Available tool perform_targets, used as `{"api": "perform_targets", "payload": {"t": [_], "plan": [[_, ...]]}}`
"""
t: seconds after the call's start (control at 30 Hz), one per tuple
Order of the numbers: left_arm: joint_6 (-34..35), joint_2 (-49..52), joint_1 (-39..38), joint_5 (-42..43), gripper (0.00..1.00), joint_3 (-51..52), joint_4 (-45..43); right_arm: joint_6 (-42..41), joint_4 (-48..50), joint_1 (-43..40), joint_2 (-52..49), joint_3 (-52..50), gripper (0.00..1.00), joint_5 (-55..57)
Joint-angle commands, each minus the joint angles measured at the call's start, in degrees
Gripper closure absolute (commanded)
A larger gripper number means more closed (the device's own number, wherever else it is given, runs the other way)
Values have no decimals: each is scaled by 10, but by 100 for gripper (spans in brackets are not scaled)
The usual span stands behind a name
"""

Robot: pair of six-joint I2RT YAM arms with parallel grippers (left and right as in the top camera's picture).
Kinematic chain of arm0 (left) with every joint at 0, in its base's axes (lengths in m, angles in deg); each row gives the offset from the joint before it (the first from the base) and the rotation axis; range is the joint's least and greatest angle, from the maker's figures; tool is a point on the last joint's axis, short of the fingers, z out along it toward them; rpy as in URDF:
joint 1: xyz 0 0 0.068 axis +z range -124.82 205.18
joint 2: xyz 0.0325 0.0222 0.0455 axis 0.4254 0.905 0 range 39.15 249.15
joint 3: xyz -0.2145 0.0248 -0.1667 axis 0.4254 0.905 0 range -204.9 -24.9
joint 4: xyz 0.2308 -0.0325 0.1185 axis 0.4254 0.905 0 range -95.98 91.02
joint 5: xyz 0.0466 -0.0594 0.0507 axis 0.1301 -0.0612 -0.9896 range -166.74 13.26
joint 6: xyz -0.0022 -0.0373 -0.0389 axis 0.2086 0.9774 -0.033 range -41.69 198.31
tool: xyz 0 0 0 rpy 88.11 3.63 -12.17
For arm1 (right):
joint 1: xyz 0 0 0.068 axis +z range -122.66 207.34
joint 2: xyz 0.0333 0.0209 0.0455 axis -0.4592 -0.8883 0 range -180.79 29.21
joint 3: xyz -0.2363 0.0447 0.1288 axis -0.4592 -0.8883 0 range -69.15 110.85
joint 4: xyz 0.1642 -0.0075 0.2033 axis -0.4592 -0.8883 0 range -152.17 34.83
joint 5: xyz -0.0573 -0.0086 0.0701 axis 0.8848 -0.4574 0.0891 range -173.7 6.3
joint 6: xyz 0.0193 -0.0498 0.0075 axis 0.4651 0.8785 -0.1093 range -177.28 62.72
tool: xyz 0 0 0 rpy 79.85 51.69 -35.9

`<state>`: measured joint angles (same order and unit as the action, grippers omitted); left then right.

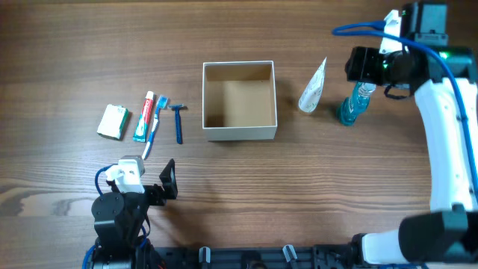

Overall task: Pack container
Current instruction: 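Reach the right gripper to the blue mouthwash bottle and grasp it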

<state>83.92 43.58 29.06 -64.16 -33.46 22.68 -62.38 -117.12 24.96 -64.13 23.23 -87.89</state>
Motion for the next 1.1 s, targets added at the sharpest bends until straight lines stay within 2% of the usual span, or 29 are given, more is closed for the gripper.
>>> {"api": "perform_targets", "payload": {"t": [0.0,0.2,0.3,0.8,1.07], "plan": [[-7,-5,4,15,0,4,0,-10,-17,-3,-31,15,16,26],[-7,-5,4,15,0,4,0,-16,-40,-3,-76,15,17,57],[-7,-5,4,15,0,4,0,-32,-50,-5,-95,5,23,57],[-7,-5,4,15,0,4,0,-39,-44,-17,-130,-3,23,35],[-7,-5,4,15,0,4,0,-39,-42,-17,-150,-3,32,18]]}}
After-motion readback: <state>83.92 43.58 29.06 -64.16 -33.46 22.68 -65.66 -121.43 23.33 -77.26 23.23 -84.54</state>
